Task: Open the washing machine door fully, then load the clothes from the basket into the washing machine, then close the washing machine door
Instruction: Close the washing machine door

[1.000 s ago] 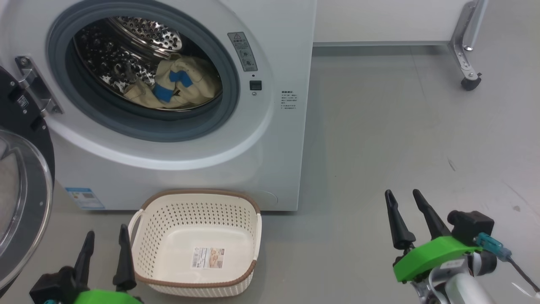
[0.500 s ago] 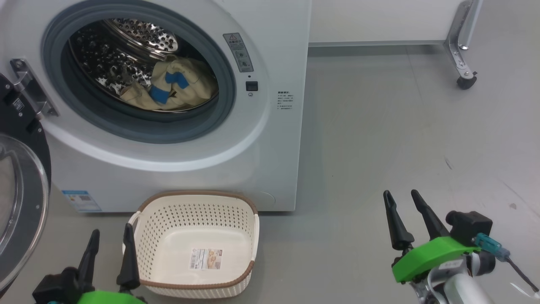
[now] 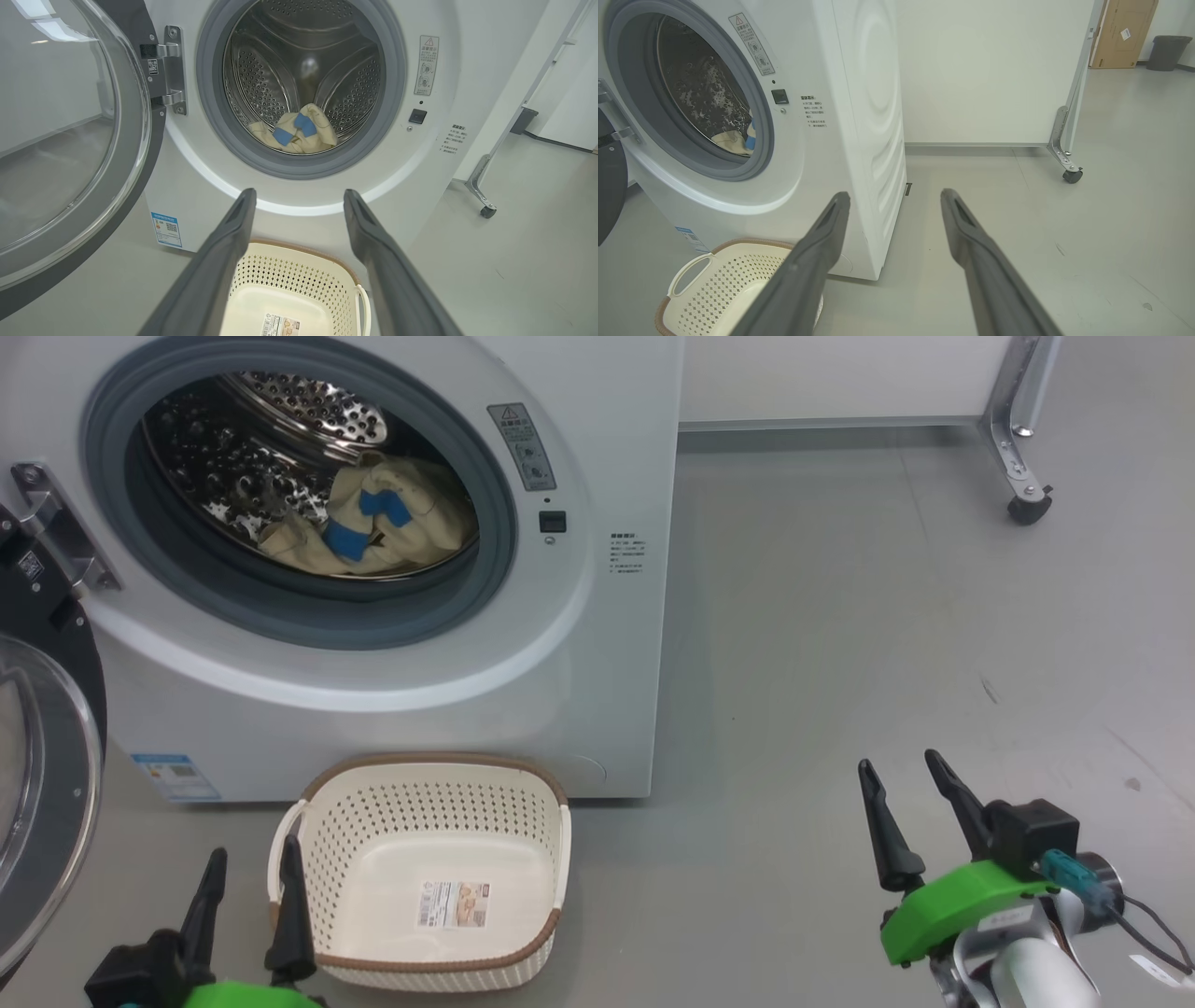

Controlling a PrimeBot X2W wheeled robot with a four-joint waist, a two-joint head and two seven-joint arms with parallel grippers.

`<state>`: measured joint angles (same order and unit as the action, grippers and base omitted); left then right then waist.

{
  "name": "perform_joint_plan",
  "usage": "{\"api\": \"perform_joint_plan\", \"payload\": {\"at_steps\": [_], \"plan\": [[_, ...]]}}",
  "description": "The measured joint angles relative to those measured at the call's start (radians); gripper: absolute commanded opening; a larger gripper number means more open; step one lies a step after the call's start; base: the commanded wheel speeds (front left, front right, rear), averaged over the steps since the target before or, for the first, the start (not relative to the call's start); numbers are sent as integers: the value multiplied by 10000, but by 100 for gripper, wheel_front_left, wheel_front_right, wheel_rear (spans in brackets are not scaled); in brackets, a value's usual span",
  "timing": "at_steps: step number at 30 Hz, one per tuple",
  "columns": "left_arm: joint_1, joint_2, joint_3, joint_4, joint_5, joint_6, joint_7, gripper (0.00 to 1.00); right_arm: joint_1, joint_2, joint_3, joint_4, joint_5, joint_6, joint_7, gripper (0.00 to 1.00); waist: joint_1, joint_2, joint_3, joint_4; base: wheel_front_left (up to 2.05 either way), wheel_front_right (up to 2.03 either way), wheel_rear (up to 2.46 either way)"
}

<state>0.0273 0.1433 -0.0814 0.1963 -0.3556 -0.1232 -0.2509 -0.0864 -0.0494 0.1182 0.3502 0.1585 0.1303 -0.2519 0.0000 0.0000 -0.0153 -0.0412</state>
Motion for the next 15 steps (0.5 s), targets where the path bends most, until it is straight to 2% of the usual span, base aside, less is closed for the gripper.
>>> {"api": "perform_joint_plan", "payload": {"at_steps": [15], "plan": [[-20, -92, 65, 113, 136, -10, 0, 100, 0, 2, 0, -13, 303, 0, 0, 100, 0, 0, -12, -34, 0, 0, 0]]}}
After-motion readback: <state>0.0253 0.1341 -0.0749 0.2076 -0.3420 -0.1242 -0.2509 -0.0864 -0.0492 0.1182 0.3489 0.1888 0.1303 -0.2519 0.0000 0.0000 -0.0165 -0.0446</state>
